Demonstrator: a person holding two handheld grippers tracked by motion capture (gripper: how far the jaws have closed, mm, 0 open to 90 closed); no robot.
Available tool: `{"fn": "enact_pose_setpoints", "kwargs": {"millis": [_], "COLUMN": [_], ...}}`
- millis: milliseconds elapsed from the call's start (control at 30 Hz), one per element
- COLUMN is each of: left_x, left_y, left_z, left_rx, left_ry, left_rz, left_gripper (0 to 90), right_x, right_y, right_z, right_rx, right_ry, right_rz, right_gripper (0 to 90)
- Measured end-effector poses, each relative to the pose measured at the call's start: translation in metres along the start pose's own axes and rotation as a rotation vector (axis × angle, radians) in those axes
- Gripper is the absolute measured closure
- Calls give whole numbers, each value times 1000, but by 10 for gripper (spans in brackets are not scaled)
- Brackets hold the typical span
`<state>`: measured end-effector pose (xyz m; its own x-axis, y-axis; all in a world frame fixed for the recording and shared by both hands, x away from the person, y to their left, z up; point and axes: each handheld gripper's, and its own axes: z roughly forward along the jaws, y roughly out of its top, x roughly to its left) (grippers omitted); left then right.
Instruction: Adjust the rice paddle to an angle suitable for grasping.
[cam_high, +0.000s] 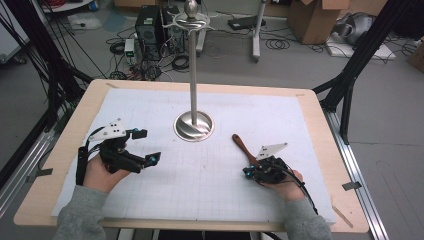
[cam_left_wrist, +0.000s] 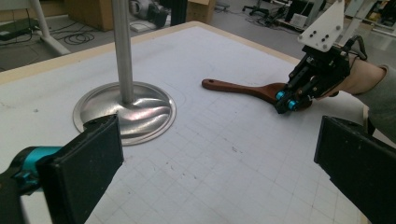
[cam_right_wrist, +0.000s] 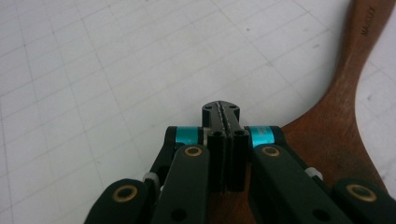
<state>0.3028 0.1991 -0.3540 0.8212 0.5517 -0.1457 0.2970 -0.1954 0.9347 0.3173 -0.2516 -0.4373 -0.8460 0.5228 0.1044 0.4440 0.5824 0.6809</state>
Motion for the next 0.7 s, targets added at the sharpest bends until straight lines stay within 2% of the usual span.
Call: {"fn": "enact_pose_setpoints", "kwargs": {"millis": [700], "left_x": [-1], "left_y": [-1], "left_z": [1], "left_rx": [3], "left_ry": [1], "left_rz": [1], "left_gripper": [17], "right_x": [-17], "right_y": [-14], "right_z": [-13], "right_rx": [-20], "right_ry": [-25], "right_rz": [47], "right_gripper": [895]}}
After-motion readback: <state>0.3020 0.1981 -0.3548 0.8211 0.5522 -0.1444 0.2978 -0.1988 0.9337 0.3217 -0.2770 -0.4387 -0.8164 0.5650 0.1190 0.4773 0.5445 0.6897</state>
